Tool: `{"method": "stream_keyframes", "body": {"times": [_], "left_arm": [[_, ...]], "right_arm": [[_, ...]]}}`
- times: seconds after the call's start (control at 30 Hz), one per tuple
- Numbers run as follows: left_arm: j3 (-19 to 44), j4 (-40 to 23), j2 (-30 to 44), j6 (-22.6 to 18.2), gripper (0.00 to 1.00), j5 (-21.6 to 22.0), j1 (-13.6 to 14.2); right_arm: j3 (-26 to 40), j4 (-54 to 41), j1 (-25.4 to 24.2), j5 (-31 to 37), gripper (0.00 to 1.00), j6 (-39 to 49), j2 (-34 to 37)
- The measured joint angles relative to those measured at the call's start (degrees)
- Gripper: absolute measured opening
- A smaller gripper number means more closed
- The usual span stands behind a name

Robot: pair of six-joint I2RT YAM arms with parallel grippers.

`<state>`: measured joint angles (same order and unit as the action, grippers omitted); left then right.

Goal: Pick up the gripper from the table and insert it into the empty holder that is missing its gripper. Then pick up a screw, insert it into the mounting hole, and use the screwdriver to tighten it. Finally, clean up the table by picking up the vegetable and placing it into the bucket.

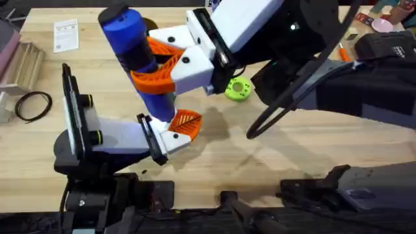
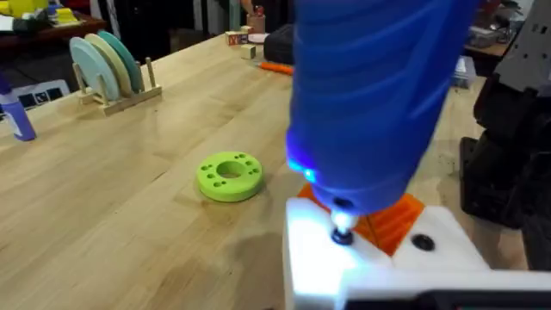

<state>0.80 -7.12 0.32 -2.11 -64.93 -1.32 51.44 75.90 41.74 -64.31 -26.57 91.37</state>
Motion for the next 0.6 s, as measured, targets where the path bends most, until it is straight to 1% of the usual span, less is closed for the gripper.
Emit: {"method": "stream_keyframes", "body": {"times": [0.23,0.37,0.6], "left_arm": [[0.00,0.01,-0.01,0.00,0.008,0.01,0.00],[0.00,0.05,-0.02,-0.07,0.008,0.02,0.00],[0.00,0.02,0.00,-0.22,0.008,0.02,0.00]], "right_arm": [[0.00,0.30,0.00,0.02,0.019,0.05,0.00],[-0.42,3.40,0.00,-0.03,0.019,-0.32,-0.01],[0.54,3.17,-0.20,0.02,0.019,-2.63,-0.02]]}}
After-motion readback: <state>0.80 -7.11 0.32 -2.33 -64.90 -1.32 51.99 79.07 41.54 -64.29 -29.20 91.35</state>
